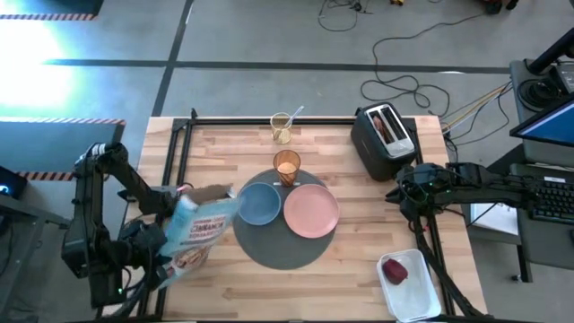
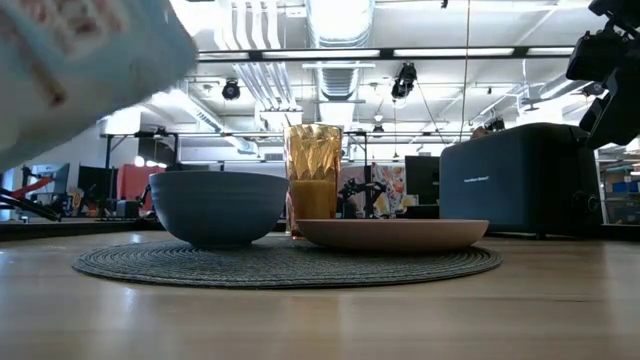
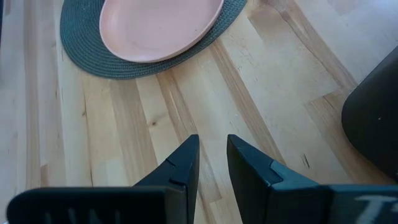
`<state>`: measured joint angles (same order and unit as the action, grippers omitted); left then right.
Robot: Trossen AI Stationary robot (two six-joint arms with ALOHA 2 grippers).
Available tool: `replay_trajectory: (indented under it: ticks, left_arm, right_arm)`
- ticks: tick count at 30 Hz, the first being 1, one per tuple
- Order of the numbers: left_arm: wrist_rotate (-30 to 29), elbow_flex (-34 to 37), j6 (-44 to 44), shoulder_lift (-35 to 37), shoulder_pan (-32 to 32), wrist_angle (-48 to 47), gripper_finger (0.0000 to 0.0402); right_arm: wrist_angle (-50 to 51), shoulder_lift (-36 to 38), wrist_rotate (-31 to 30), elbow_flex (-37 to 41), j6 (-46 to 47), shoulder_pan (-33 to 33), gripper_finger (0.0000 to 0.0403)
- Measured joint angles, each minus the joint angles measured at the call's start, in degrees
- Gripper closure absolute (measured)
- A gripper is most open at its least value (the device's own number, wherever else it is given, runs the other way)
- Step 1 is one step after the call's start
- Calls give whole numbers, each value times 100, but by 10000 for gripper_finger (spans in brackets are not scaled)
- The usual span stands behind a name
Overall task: Arrange a breakfast setting
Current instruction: Pour the cereal box into the blue bowl
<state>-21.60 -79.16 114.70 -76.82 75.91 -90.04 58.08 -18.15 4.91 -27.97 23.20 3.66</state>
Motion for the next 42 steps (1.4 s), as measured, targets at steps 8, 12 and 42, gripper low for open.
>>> replay_trajectory:
  ticks: [8, 12, 42]
  left_arm:
    - [36, 5, -692, 355, -527, 4, 283]
    - [33, 11, -1068, 432, -781, -2, 283]
    - [-1067, 86, -992, 293, -724, 0, 283]
  right_arm:
    - [0, 0, -1, 0, 0, 0, 330]
    - [0, 0, -1, 0, -1, 0, 330]
    - [0, 0, -2, 0, -2, 0, 330]
